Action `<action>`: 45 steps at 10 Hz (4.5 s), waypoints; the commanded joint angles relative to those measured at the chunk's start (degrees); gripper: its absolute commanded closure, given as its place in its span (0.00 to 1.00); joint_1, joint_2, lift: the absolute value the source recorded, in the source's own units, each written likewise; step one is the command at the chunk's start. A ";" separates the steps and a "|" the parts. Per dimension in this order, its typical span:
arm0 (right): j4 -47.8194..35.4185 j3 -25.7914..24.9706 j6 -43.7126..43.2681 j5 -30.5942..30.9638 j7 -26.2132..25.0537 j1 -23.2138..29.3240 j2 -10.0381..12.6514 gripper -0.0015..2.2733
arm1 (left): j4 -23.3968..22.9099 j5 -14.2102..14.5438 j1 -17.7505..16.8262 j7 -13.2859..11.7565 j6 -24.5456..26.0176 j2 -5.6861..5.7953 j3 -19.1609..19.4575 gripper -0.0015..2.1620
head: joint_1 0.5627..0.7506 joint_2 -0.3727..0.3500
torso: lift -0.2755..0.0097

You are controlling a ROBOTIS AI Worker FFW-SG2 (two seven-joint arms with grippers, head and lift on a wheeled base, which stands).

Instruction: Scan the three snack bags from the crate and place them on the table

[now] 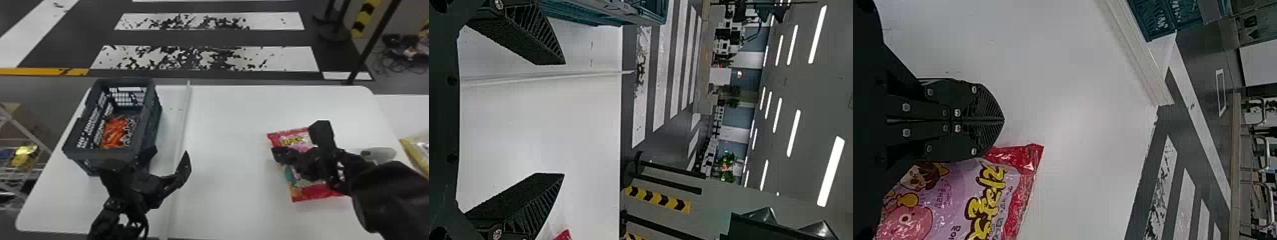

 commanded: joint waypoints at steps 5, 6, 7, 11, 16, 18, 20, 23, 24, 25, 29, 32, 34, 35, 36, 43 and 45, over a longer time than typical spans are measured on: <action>-3.30 -2.57 -0.21 -2.31 1.59 2.55 -1.08 0.99 | 0.09 0.00 -0.08 0.00 -0.03 0.00 0.00 0.03 | 0.70 0.53 | 0.75; -5.50 -2.84 0.14 -3.19 2.55 4.40 -1.08 0.99 | 0.18 0.00 -0.08 0.00 -0.03 0.00 0.00 0.03 | 0.70 0.54 | 0.75; -6.56 -2.92 0.31 -3.98 3.35 5.45 -1.08 0.99 | 0.27 0.00 -0.08 0.00 -0.03 0.00 0.00 0.03 | 0.70 0.56 | 0.75; -6.12 -3.01 2.95 -3.81 4.22 5.80 -2.40 0.99 | 0.53 0.00 -0.25 0.00 -0.03 0.00 0.00 0.03 | 0.70 0.57 | 0.75; -6.21 -5.47 2.77 -3.54 5.10 6.33 -3.98 0.99 | 0.88 0.00 -0.52 -0.09 -0.03 0.00 -0.08 0.03 | 0.70 0.51 | 0.75; -6.29 -6.62 2.60 -3.81 6.07 6.77 -4.51 0.99 | 0.88 0.00 -0.52 -0.09 -0.03 0.00 -0.08 0.03 | 0.70 0.49 | 0.75; -10.42 -9.34 2.77 -5.56 6.60 9.41 -4.51 0.99 | 0.71 0.00 -0.52 -0.09 -0.03 -0.09 -0.08 0.03 | 0.70 0.48 | 0.75; -25.72 -20.24 10.16 -14.44 8.62 16.09 -3.89 0.41 | 0.44 0.00 -0.52 -0.09 -0.03 -0.18 -0.08 0.03 | 0.70 0.45 | 0.75; -29.50 -23.75 12.09 -14.70 8.80 17.58 -3.37 0.20 | 0.35 0.00 -0.52 -0.09 -0.03 -0.18 -0.17 0.03 | 0.70 0.44 | 0.75; -31.87 -27.09 14.20 -14.70 8.80 18.37 -2.58 0.07 | 0.27 0.00 -0.52 0.00 -0.03 -0.18 -0.17 0.03 | 0.70 0.42 | 0.75; -32.48 -36.32 19.82 -10.40 8.62 19.34 -2.14 0.04 | -0.09 0.26 -0.25 0.44 -0.38 -0.18 -0.26 0.03 | 0.70 0.26 | 0.75; -27.21 -38.08 19.47 -9.26 8.88 19.60 -4.77 0.04 | 0.44 0.62 -0.17 0.53 -1.43 -0.26 -0.26 0.04 | 0.70 0.14 | 0.75; -21.15 -37.11 18.95 -8.64 8.97 17.76 -6.80 0.04 | 0.97 0.62 -0.34 0.44 -1.43 -0.35 -0.43 0.04 | 0.70 0.09 | 0.75; -18.07 -36.06 18.07 -8.20 8.97 16.53 -7.32 0.04 | 1.58 0.62 -0.61 0.44 -1.43 -0.35 -0.52 0.04 | 0.70 0.07 | 0.75; -15.17 -35.09 17.89 -8.20 9.41 15.12 -7.59 0.04 | 1.94 0.62 -0.69 0.53 -1.61 -0.35 -0.52 0.04 | 0.70 0.05 | 0.75; -2.43 -28.50 16.31 -3.02 9.32 6.77 -8.82 0.36 | 4.05 1.23 -1.40 0.44 -3.54 -0.18 -0.52 0.04 | 0.70 0.07 | 0.75; -1.46 -27.45 16.48 -1.96 8.27 5.98 -8.99 0.91 | 4.75 1.32 -1.57 0.44 -4.42 -0.26 -0.52 0.04 | 0.70 0.07 | 0.75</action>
